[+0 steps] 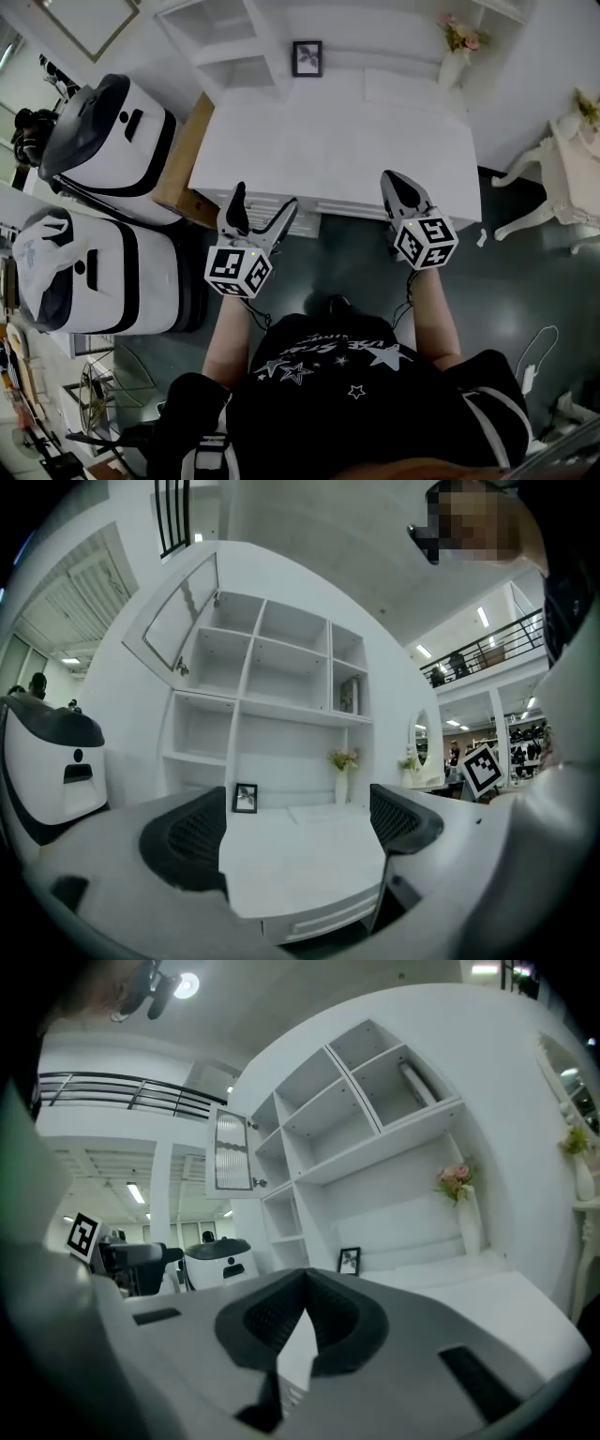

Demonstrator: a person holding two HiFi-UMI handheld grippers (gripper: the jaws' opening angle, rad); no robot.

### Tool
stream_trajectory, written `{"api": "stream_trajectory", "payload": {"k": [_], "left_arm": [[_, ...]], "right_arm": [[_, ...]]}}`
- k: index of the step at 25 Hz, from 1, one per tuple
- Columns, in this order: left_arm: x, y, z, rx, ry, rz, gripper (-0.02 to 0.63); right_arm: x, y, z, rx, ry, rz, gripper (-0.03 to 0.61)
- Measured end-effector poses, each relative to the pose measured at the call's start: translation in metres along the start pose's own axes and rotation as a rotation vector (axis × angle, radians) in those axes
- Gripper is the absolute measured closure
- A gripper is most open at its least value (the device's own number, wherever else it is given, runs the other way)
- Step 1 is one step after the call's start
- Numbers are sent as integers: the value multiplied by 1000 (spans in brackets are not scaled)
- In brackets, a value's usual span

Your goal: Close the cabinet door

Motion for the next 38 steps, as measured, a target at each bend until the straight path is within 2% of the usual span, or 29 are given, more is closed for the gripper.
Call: {"api": "stream_trajectory", "payload": {"k": [7,11,17,27,33,38], "left_arm": [[56,24,-12,-74,110,20,138],[102,52,-17,-149,155,59,138],[186,73,-3,-213,201,48,138],[321,145,27,-303,178,145,138],[374,177,31,-358,154,166,138],[398,201,37,-397,85,208,138]], "right_arm": [[19,4,55,13,90,-39,574],[37,22,97,-16,128,-77,574],[69,53,179,-56,160,-133,572],[136,91,312,-90,218,-188,574],[166,99,359,-104,222,-192,572],[184,100,386,-117,198,-198,574]]}}
Point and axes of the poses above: the fingertips, and each gripper's own axes: z forward along the fingers, x to its left, y out of its top, the point moved 10 cm from there along -z, backward along the fingers, and after that the axes turned 1 degree about y, right-handed, at the moved point
